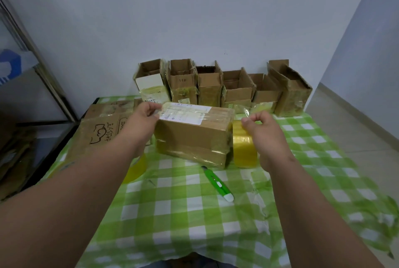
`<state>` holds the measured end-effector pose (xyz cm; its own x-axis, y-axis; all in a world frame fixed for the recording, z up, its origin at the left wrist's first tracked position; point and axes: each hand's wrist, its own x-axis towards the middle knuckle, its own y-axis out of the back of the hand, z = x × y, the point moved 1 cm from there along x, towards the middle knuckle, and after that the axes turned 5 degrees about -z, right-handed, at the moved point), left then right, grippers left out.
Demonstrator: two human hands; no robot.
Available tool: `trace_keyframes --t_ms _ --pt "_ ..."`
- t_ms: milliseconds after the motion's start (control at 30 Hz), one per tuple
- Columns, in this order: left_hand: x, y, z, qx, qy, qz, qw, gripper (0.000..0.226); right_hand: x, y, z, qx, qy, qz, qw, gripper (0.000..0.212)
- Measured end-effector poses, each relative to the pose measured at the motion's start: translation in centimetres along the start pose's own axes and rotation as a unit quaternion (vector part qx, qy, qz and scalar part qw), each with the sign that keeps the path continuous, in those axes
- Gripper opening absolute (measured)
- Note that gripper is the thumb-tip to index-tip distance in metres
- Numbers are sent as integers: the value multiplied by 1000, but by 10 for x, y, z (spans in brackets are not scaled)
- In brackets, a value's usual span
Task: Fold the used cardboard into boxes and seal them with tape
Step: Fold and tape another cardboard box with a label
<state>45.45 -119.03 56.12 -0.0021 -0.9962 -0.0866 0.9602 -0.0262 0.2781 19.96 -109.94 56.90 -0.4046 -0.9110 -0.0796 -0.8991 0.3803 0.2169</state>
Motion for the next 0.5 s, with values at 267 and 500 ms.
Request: trace_keyframes --t_ms 267,500 --pt "22 -1 25 191 -40 20 981 29 -10 -3 12 19 -1 -82 996 17" --pt "-48 -51 43 526 -133 -85 836 91 -11 -4 12 27 1 -85 996 16"
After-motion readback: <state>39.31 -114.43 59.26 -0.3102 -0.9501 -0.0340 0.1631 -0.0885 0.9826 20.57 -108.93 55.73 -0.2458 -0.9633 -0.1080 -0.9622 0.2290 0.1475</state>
